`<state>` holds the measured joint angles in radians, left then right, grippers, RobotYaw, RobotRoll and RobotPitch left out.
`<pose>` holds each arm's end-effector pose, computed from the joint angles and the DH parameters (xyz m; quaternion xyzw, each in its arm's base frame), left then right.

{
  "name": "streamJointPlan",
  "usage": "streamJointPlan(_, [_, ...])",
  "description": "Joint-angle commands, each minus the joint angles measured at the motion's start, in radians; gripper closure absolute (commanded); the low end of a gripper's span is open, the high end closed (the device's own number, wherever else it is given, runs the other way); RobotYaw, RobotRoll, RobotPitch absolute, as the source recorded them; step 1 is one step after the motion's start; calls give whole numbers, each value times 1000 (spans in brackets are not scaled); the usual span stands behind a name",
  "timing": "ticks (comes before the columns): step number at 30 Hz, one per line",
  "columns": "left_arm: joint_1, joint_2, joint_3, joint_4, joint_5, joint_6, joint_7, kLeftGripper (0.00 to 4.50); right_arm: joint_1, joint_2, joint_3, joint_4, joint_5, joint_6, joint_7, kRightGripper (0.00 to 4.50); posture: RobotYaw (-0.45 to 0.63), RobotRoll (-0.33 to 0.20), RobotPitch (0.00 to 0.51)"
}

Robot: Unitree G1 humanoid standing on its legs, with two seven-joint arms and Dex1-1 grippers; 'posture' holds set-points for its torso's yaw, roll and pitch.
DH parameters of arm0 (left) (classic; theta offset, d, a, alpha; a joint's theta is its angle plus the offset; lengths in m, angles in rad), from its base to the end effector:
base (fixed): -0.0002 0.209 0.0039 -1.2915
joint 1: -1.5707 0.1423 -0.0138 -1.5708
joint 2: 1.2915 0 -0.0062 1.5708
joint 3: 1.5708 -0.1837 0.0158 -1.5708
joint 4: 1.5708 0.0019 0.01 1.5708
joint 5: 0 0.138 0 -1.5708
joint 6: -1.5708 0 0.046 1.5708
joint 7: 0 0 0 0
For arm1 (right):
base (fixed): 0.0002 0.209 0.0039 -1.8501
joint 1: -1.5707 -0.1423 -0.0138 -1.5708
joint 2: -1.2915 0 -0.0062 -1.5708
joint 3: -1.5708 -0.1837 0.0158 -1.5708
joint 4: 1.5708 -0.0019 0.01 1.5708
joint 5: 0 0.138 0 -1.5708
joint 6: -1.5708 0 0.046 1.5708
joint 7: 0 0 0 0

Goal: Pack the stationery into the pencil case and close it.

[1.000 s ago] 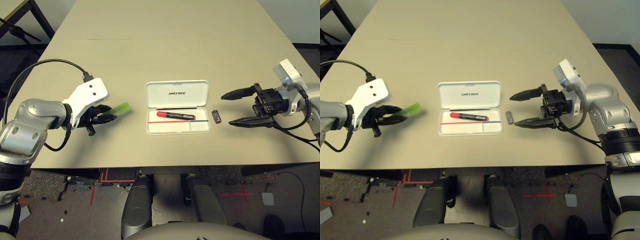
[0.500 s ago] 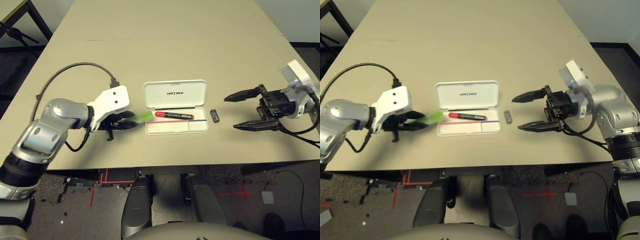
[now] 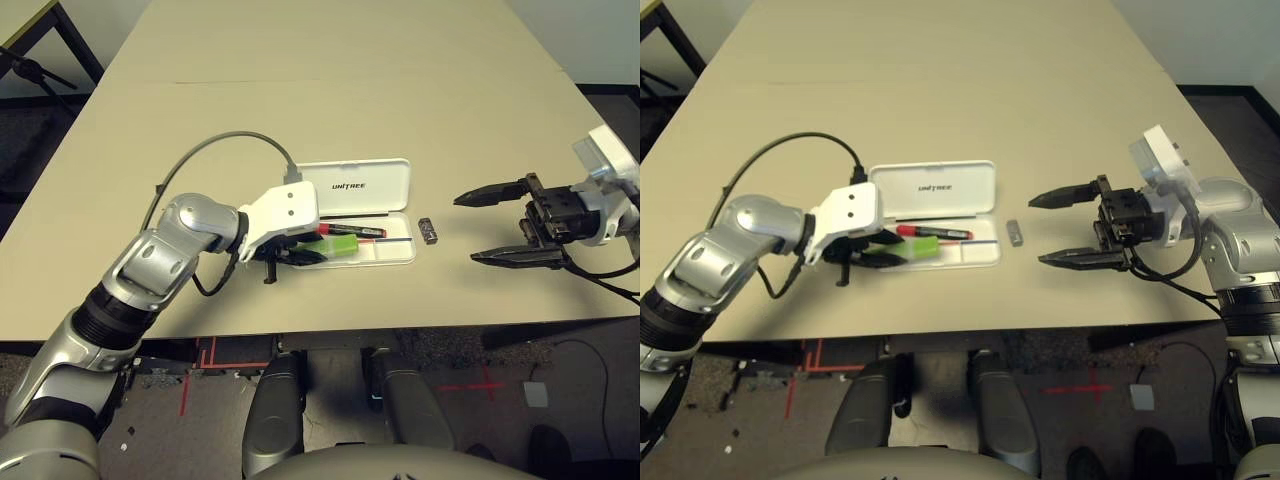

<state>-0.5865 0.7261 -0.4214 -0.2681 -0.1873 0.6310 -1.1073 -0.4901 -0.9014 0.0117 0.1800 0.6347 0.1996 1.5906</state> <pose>0.2626 0.1620 0.1814 0.3060 0.1676 -0.6088 0.7125 0.2697 -0.2923 0.2006 -0.1350 0.0318 0.6835 0.7167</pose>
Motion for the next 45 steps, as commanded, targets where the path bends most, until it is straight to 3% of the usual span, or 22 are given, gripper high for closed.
streamJointPlan(1, [-18, -17, -40, 31, 33, -39, -20, 3426, 19, 4, -35, -33, -5, 15, -6, 0, -56, 0, 182])
streamJointPlan(8, [-64, -77, -59, 123, 78, -102, -24, 3426, 27, 11, -58, -54, -8, 30, -22, 0, -66, 0, 179])
streamJointPlan(20, [-86, -83, -57, 177, 124, -156, -56, 3426, 16, 29, -65, -64, -35, 77, -100, 0, -68, 0, 164])
streamJointPlan(25, [-85, -77, -47, 175, 136, -161, -61, 1647, 11, 12, -38, -96, -143, 163, -268, 0, -62, 0, 165])
streamJointPlan(29, [-87, -67, -20, 156, 116, -136, -71, 71, 20, -2, -43, -138, -147, 294, -335, 0, -58, 0, 167])
streamJointPlan(45, [-37, 58, 191, 12, -39, -8, -107, 30, 47, 95, -55, -412, -150, 845, -819, 0, -38, 0, 188])
